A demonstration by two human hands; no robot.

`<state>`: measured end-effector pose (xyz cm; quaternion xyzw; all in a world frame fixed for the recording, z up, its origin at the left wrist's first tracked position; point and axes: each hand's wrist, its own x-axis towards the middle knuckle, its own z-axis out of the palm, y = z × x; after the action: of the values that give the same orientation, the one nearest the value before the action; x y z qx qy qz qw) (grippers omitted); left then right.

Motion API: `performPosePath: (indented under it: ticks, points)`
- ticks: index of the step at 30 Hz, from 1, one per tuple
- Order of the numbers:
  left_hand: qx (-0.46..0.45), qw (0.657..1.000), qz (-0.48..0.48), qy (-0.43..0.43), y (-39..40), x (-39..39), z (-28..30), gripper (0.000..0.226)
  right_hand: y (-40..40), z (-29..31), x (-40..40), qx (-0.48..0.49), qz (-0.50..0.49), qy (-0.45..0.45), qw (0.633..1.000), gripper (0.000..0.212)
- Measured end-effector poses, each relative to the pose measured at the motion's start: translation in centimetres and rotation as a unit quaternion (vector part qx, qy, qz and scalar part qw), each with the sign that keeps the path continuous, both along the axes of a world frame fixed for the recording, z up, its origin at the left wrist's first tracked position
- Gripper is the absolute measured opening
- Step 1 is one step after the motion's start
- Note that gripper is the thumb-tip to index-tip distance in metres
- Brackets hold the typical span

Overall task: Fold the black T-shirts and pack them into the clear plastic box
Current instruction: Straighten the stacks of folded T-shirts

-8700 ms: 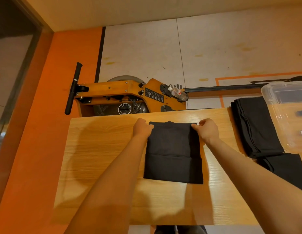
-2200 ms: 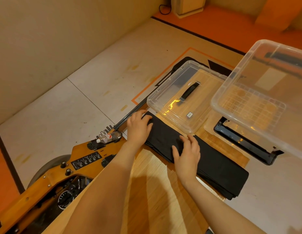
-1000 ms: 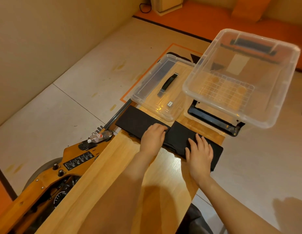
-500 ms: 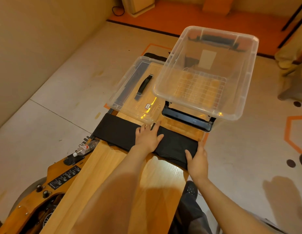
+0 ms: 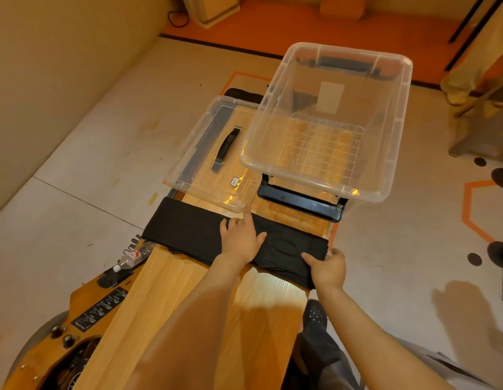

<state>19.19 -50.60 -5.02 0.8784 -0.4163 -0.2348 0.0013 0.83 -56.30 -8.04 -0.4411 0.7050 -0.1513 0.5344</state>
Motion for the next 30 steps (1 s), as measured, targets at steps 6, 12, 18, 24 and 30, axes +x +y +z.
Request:
performPosePath:
  ticks: [6, 12, 18, 24, 30]
  points:
    - [-0.035, 0.999, 0.006, -0.027, 0.3, -1.5, -0.2, 0.081, -1.2, 0.3, -1.4, 0.038, -0.019, -0.062, 0.997, 0.031]
    - [-0.058, 0.995, 0.056, -0.061, 1.7, -3.8, -0.3, 0.076, -1.9, 0.9, -1.6, -0.003, 0.073, -0.023, 0.997, 0.031]
    - [-0.077, 0.985, 0.138, -0.072, 4.7, -6.3, 0.1, 0.078, -2.6, 1.6, -2.0, -0.055, 0.215, 0.038, 0.974, 0.05]
    - [-0.134, 0.919, 0.37, 0.008, 9.8, -10.6, -0.5, 0.085, -1.7, 3.0, -1.2, -0.029, 0.346, 0.043, 0.937, 0.047]
    - [-0.155, 0.796, 0.562, 0.161, 12.5, -11.1, -1.6, 0.059, -1.4, 3.6, 0.6, -0.002, 0.45, 0.038, 0.892, 0.034]
